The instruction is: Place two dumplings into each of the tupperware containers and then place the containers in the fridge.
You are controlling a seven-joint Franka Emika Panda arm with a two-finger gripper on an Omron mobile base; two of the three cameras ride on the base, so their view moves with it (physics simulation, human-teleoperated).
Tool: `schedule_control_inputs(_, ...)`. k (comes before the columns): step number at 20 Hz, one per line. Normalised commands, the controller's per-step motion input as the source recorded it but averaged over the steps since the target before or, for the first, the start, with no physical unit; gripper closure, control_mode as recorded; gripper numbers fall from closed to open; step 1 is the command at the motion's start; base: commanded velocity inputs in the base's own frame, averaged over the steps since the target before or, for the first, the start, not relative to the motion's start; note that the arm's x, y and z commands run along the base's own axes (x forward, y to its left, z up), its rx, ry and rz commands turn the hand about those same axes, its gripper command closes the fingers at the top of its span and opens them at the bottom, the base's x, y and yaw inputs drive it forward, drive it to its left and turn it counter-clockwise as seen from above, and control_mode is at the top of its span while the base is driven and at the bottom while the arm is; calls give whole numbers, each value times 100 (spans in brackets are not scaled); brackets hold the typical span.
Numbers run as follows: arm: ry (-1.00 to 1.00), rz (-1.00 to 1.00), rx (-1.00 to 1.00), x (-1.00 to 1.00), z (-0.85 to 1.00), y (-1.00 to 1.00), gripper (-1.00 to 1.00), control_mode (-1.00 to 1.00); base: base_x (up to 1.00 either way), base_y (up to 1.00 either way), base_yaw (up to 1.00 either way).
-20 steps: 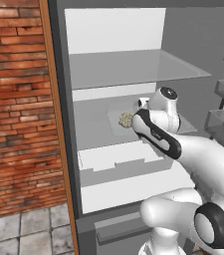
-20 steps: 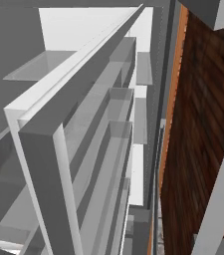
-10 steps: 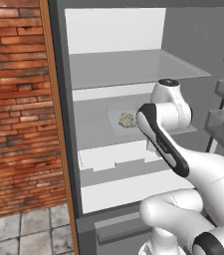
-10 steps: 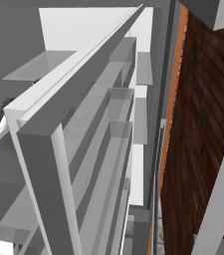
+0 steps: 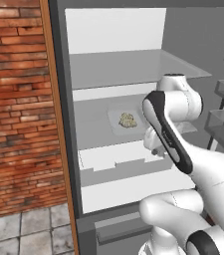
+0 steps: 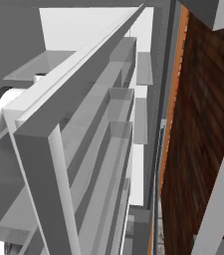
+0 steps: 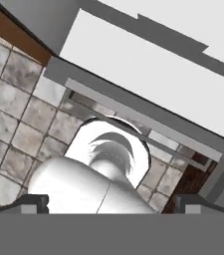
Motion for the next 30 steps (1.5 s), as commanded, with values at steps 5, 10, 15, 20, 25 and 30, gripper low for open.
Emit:
schedule_control_inputs(5,-8,-35,0,-74,25,-4,-100,-100,0,0,0)
schedule_control_inputs(10,-18,-28,0,-22,18,6,-100,-100,0,0,0)
schedule_control_inputs(15,-16,-30,-2,0,8,4,-100,-100,0,0,0)
schedule_control_inputs(20,-2,-5,0,0,27,0,-100,-100,0,0,0)
schedule_control_inputs(25,-6,16,0,-23,1,-31,-100,-100,0,0,0)
schedule_control_inputs(30,-15,6,0,-41,0,-9,-100,-100,0,0,0)
